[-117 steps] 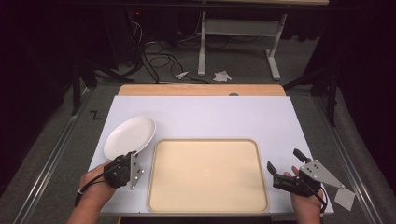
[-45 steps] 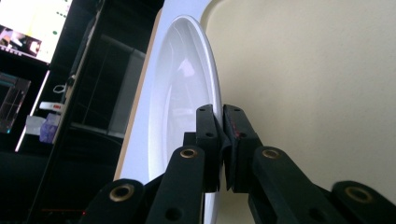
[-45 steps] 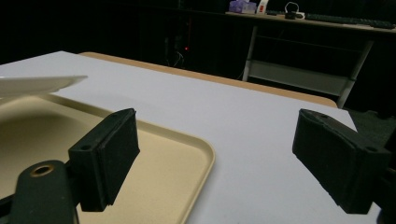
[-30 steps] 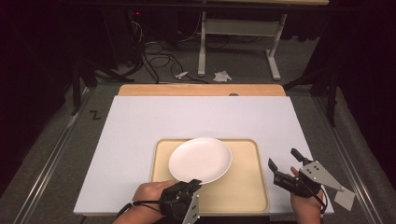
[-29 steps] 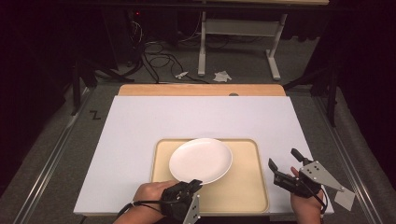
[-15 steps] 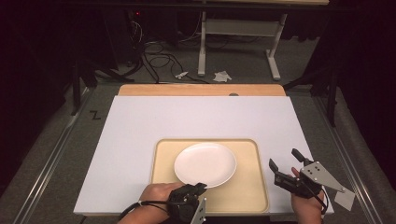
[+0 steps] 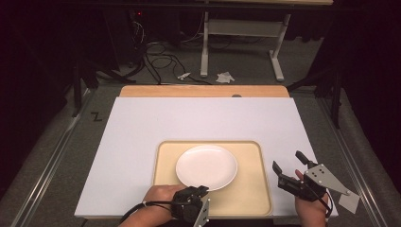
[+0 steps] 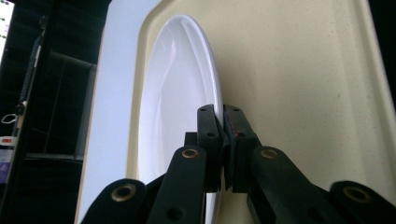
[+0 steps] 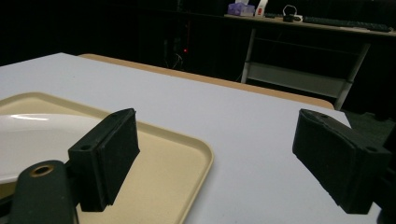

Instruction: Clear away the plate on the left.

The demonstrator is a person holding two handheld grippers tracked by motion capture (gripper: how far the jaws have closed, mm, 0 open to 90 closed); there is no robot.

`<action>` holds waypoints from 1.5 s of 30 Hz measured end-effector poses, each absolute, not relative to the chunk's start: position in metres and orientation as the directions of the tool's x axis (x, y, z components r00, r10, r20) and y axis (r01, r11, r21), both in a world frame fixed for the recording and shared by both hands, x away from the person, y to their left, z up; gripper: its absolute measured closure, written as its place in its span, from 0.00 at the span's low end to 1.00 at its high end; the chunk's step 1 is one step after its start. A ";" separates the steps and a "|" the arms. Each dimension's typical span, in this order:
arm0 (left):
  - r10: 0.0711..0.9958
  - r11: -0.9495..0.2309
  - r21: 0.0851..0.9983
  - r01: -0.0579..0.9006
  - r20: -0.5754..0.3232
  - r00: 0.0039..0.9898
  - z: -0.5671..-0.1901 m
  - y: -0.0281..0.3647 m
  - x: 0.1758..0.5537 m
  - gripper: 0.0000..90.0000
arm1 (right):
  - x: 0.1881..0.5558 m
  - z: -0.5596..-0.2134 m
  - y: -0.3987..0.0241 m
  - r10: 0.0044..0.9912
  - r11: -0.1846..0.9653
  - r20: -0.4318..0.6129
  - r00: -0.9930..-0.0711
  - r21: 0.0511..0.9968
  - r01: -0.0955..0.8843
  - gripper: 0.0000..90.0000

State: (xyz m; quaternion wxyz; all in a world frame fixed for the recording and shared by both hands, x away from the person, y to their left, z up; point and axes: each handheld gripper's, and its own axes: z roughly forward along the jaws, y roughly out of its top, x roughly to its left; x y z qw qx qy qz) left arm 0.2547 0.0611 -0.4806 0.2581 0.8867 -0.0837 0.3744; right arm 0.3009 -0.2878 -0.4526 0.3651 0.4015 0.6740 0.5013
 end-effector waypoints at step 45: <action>0.046 -0.819 0.508 -0.267 0.522 0.852 -0.484 0.068 0.258 0.68 | 0.302 -0.455 -0.287 0.902 0.180 -0.081 -0.425 0.963 0.199 0.16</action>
